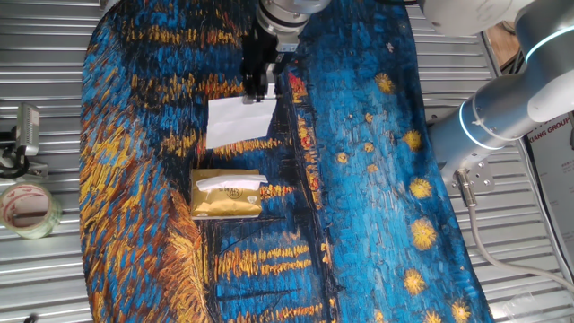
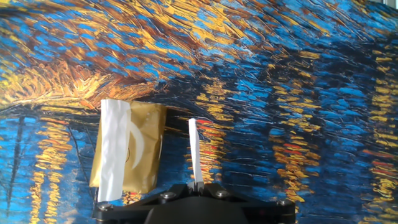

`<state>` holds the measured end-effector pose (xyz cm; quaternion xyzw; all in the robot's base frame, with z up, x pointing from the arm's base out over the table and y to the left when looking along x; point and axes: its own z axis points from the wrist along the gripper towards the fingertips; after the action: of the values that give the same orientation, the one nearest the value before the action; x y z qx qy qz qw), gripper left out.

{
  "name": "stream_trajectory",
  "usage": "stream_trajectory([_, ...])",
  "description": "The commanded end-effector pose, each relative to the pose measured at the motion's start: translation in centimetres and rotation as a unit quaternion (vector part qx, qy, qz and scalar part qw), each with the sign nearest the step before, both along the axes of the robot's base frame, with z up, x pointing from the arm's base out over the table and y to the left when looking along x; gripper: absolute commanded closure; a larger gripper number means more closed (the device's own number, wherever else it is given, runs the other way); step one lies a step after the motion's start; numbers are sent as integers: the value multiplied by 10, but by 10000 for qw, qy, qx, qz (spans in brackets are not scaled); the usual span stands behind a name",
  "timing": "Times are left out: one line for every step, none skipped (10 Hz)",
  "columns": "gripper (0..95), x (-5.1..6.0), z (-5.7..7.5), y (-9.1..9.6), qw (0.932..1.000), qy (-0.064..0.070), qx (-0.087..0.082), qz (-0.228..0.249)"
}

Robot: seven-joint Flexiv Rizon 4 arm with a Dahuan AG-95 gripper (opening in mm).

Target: Pull out a napkin

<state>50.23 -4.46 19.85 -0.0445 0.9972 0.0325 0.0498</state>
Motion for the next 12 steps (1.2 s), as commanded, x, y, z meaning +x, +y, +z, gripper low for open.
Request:
stream_trajectory([950,0,0,0,10000,23,0,51])
stream_trajectory([950,0,0,0,10000,31,-1,57])
stream_trajectory([950,0,0,0,9999,40,-13,91])
stream_trajectory([950,0,0,0,9999,51,-5,93])
stream_trajectory([950,0,0,0,10000,52,4,48])
stream_trajectory([950,0,0,0,10000,51,31,-41])
stream_trajectory([950,0,0,0,9998,57,74,-188])
stream_trajectory([950,0,0,0,9992,45,103,-383])
stream_trajectory([950,0,0,0,9985,47,133,-527])
stream_trajectory([950,-1,0,-1,9980,36,142,-615])
stream_trajectory([950,-1,0,-2,9978,25,127,-646])
stream_trajectory([950,-2,0,-4,9977,23,113,-664])
